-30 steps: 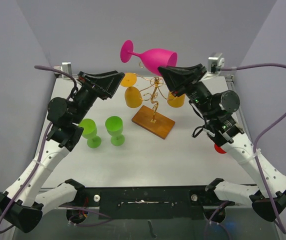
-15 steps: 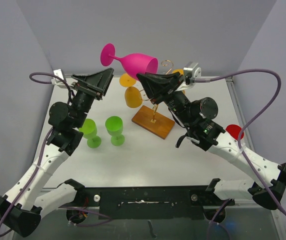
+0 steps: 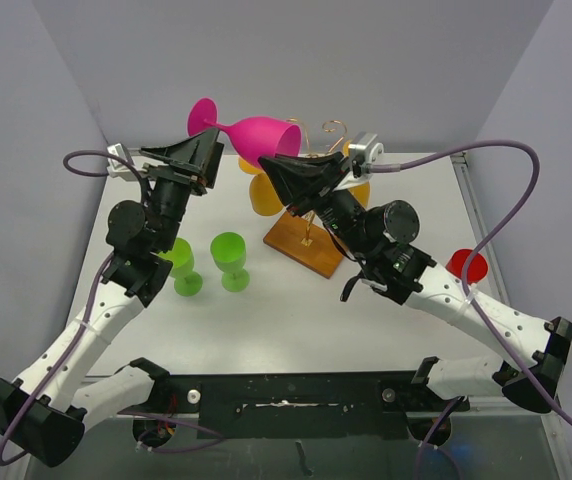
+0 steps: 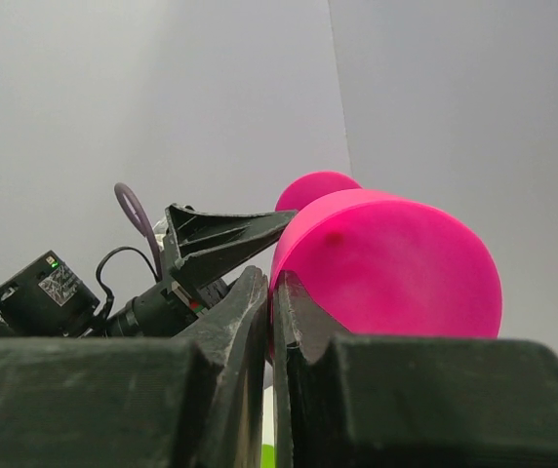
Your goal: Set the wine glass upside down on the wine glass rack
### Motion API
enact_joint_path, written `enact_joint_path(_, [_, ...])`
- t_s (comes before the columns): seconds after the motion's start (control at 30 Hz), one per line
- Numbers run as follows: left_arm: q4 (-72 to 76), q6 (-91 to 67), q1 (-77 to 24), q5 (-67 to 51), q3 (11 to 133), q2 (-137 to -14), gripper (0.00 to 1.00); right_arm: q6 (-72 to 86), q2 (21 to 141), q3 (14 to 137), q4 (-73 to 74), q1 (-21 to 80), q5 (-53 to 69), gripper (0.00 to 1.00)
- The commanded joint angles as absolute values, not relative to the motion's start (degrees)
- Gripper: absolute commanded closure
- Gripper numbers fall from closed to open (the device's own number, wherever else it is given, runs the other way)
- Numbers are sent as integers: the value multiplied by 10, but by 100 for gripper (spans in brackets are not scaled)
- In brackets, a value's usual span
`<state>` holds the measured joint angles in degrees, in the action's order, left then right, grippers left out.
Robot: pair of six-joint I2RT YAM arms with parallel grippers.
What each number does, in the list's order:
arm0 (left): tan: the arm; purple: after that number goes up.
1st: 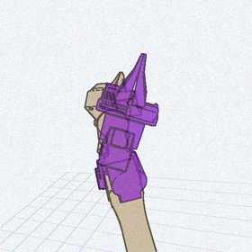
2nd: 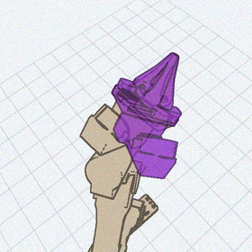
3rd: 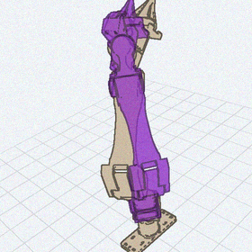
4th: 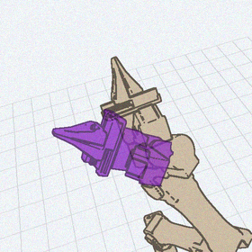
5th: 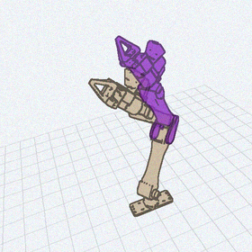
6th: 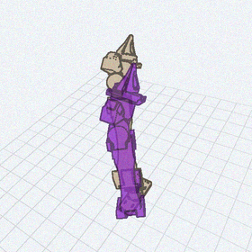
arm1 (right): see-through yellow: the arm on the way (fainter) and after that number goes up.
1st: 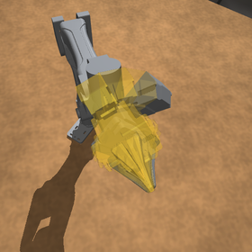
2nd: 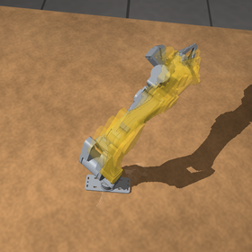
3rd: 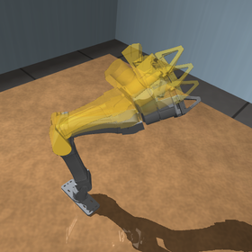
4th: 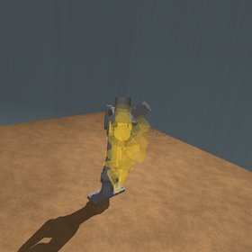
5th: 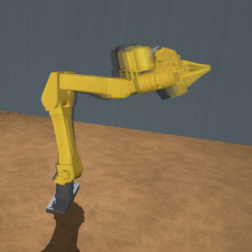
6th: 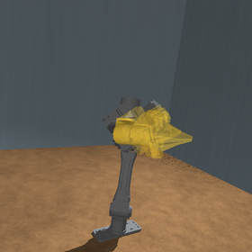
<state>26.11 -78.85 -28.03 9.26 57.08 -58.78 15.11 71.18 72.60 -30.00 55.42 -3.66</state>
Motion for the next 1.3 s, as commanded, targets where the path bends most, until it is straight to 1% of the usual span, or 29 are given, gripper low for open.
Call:
enact_joint_path(0.0, [317, -806, -282, 120, 571, -580, 38, 154, 710, 716, -365, 560, -24, 100])
enact_joint_path(0.17, [321, -820, -282, 124, 584, -590, 51, 157, 711, 705, -369, 563, -16, 100])
enact_joint_path(0.3, [330, -825, -282, 128, 585, -593, 58, 161, 710, 697, -371, 564, -17, 100])
enact_joint_path(0.53, [339, -836, -282, 126, 579, -596, 67, 168, 713, 692, -373, 565, 8, 100])
enact_joint_path(0.6, [345, -837, -282, 126, 578, -595, 70, 171, 712, 690, -373, 565, 16, 100])
enact_joint_path(0.67, [371, -832, -282, 128, 572, -596, 75, 176, 711, 687, -373, 565, 22, 100])
enact_joint_path(0.77, [429, -824, -282, 126, 557, -601, 77, 185, 709, 682, -374, 565, 32, 100])
enact_joint_path(0.9, [462, -819, -282, 131, 546, -601, 82, 195, 707, 679, -375, 565, 38, 100])
enact_joint_path(1.03, [474, -818, -282, 133, 539, -598, 95, 202, 708, 678, -371, 565, 39, 98])
enact_joint_path(1.07, [474, -817, -282, 135, 537, -597, 99, 202, 708, 679, -368, 565, 38, 97])
enact_joint_path(1.13, [474, -814, -281, 139, 534, -595, 100, 200, 706, 682, -350, 565, 29, 92])
enact_joint_path(1.27, [470, -793, -281, 143, 532, -591, 100, 193, 692, 684, -308, 565, -2, 75])
